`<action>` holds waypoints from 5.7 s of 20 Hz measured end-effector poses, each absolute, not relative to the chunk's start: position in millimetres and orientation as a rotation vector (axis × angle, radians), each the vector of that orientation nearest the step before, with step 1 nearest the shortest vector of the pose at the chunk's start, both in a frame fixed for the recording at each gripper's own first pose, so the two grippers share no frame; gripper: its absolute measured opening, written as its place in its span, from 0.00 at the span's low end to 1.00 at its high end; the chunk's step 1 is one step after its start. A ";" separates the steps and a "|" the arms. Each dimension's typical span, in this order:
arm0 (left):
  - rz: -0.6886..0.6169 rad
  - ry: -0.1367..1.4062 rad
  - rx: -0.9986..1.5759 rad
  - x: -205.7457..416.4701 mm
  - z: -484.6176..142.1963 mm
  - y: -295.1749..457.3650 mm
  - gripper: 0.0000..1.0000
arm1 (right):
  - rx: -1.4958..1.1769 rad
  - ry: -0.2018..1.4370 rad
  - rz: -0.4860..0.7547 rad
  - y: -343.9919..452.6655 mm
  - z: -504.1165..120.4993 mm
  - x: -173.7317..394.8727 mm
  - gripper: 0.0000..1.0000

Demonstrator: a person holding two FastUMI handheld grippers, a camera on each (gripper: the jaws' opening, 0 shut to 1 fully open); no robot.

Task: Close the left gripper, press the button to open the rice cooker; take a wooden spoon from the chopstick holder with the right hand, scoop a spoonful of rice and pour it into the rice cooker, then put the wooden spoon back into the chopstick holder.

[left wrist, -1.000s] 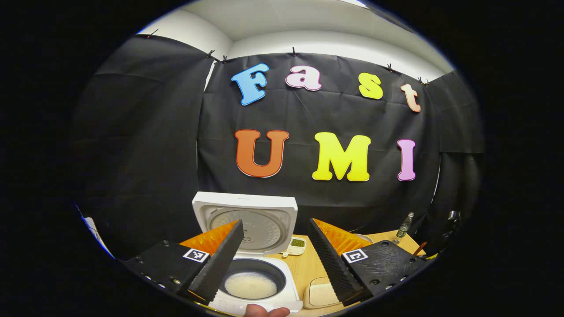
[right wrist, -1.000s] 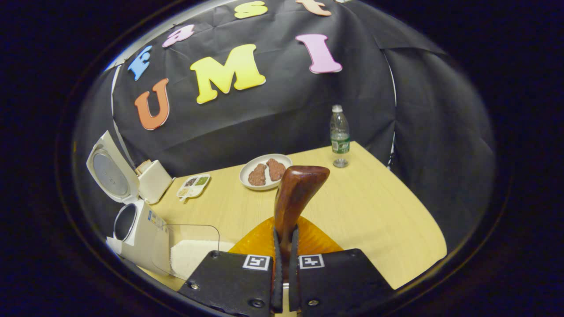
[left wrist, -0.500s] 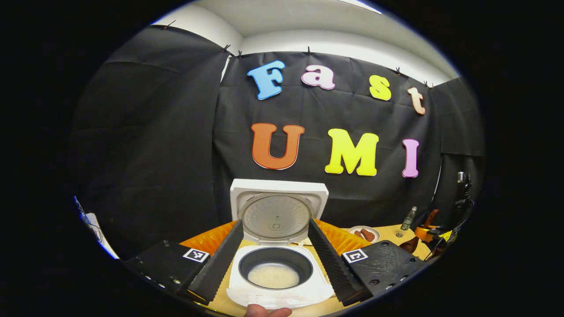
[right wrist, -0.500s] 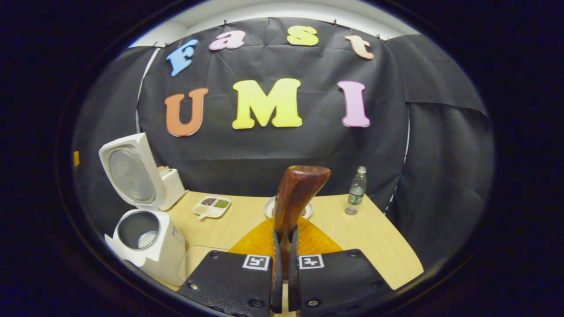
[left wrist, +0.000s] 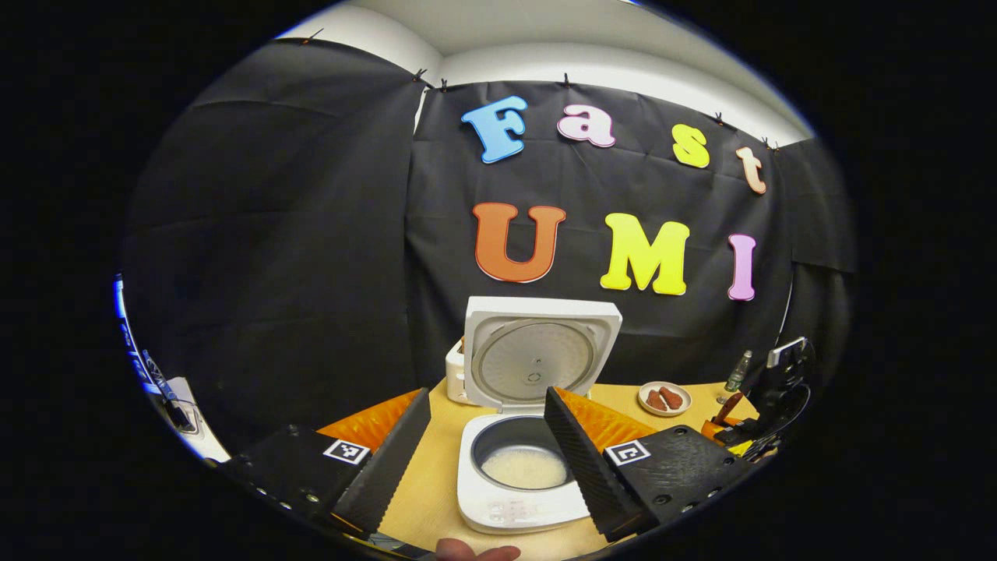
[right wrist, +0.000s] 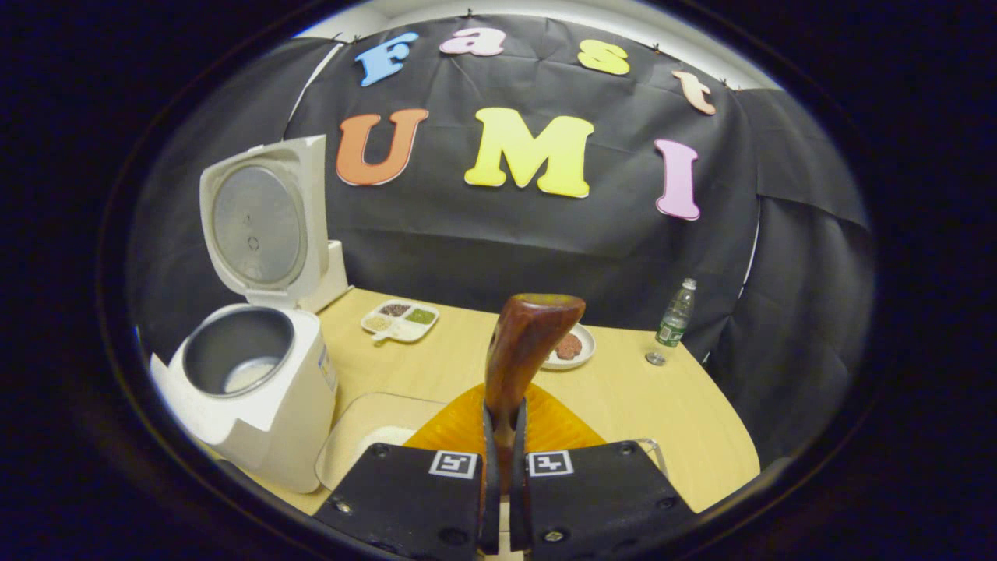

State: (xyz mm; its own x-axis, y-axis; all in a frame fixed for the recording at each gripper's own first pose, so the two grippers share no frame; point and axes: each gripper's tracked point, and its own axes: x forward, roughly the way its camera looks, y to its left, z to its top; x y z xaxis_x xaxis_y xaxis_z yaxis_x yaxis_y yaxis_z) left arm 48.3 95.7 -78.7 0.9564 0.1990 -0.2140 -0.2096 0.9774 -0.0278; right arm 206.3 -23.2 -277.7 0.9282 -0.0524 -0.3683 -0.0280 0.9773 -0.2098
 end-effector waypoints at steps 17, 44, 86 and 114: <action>0.260 0.310 -0.029 31.8 -102.2 122.0 0.94 | 0.026 0.484 0.082 46.1 -331.5 222.8 0.11; 0.173 0.193 -0.046 16.7 -69.1 60.2 0.95 | 1.047 0.421 0.035 -37.7 -202.9 179.3 0.10; 0.272 0.189 -0.140 -10.8 -108.1 132.9 0.95 | -0.256 0.234 0.496 249.5 -127.3 224.2 0.11; 0.122 0.123 -0.102 8.0 -78.2 56.9 0.95 | 0.151 0.290 0.388 119.1 -71.8 196.0 0.11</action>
State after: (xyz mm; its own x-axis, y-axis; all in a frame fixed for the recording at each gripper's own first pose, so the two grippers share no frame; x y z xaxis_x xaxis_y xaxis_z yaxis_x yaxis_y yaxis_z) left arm 8.0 56.9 -78.2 0.9850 0.1150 -0.1286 -0.1275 0.9874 -0.0940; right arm 196.0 119.1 -71.8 0.8850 0.3932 -0.2492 -0.3503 0.9151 0.1998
